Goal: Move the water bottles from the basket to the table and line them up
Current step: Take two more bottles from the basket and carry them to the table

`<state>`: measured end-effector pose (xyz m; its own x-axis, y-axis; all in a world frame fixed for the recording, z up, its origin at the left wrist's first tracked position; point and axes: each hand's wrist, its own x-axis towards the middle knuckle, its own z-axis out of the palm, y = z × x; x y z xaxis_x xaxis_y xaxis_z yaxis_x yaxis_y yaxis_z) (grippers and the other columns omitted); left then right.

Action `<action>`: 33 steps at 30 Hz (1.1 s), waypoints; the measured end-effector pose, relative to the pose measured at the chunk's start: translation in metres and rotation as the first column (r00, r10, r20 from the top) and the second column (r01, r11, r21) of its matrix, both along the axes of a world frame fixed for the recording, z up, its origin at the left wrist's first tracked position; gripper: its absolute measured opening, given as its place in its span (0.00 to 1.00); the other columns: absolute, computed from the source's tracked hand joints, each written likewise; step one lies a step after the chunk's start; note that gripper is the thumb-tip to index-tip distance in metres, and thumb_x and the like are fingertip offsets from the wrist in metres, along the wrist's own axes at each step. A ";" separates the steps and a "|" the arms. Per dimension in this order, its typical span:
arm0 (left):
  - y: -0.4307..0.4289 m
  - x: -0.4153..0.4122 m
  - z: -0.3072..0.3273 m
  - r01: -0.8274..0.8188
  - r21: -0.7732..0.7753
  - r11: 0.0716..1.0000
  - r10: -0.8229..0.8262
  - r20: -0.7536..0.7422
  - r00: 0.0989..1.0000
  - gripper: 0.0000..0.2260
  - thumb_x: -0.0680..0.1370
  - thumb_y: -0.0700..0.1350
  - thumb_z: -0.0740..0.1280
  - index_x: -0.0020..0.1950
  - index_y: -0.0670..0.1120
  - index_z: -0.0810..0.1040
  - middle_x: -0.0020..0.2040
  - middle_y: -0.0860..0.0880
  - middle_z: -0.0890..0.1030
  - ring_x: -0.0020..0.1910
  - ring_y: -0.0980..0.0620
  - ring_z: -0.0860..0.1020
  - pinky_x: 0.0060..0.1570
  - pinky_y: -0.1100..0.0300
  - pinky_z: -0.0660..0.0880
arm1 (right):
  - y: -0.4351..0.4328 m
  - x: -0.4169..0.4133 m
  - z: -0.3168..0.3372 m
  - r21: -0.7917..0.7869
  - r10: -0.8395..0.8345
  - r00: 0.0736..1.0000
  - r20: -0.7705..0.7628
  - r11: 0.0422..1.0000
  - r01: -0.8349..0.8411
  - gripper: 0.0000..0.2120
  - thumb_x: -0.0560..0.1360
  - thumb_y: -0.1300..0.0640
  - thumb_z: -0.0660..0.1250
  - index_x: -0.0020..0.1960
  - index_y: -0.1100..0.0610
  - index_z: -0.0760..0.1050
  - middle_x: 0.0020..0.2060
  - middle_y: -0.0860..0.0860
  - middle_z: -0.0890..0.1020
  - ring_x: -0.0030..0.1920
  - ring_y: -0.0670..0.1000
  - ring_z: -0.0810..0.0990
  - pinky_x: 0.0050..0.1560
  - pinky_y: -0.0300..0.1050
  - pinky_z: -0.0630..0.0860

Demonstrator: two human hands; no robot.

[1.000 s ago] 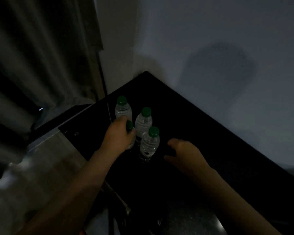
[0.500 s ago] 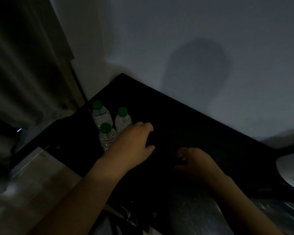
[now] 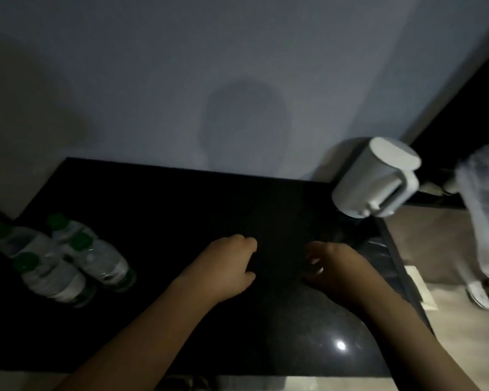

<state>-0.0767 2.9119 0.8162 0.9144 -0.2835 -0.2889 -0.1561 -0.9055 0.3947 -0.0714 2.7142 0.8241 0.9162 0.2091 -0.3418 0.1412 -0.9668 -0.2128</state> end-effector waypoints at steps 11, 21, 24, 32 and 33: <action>-0.165 -0.054 -0.013 0.412 -0.029 0.911 -0.412 0.000 0.911 0.18 0.75 0.50 0.68 0.63 0.52 0.70 0.58 0.53 0.74 0.53 0.54 0.75 0.52 0.59 0.76 | -0.156 -0.133 0.025 0.056 -0.417 0.903 0.103 0.909 0.413 0.19 0.71 0.48 0.71 0.60 0.49 0.76 0.54 0.48 0.81 0.55 0.48 0.79 0.54 0.43 0.75; -0.318 -0.092 0.004 0.763 -0.021 0.646 -0.760 0.069 0.646 0.14 0.74 0.49 0.66 0.58 0.47 0.73 0.57 0.49 0.76 0.56 0.49 0.75 0.56 0.54 0.74 | -0.260 -0.250 0.034 0.127 -0.806 0.581 0.110 0.591 0.796 0.20 0.71 0.47 0.72 0.61 0.48 0.74 0.54 0.45 0.80 0.52 0.47 0.78 0.51 0.42 0.76; -0.363 -0.096 0.005 0.826 -0.032 0.562 -0.823 0.080 0.563 0.12 0.73 0.50 0.66 0.55 0.49 0.72 0.55 0.51 0.76 0.55 0.49 0.76 0.54 0.55 0.74 | -0.283 -0.272 0.036 0.124 -0.875 0.474 0.096 0.483 0.867 0.20 0.71 0.47 0.71 0.62 0.48 0.74 0.55 0.45 0.80 0.53 0.46 0.78 0.52 0.41 0.75; -0.478 -0.087 0.009 0.947 -0.086 0.309 -0.937 0.140 0.319 0.18 0.75 0.52 0.65 0.64 0.52 0.69 0.61 0.53 0.75 0.58 0.53 0.74 0.58 0.55 0.73 | -0.340 -0.291 0.041 0.097 -0.971 0.218 0.099 0.228 0.969 0.21 0.72 0.47 0.70 0.64 0.48 0.73 0.57 0.45 0.79 0.55 0.45 0.77 0.54 0.40 0.75; -0.490 -0.084 0.010 0.957 -0.086 0.277 -0.947 0.145 0.287 0.18 0.75 0.52 0.65 0.64 0.52 0.69 0.61 0.53 0.75 0.58 0.53 0.74 0.58 0.55 0.73 | -0.346 -0.292 0.041 0.096 -0.978 0.187 0.094 0.195 0.976 0.21 0.73 0.47 0.70 0.64 0.48 0.72 0.57 0.45 0.79 0.55 0.45 0.77 0.54 0.40 0.75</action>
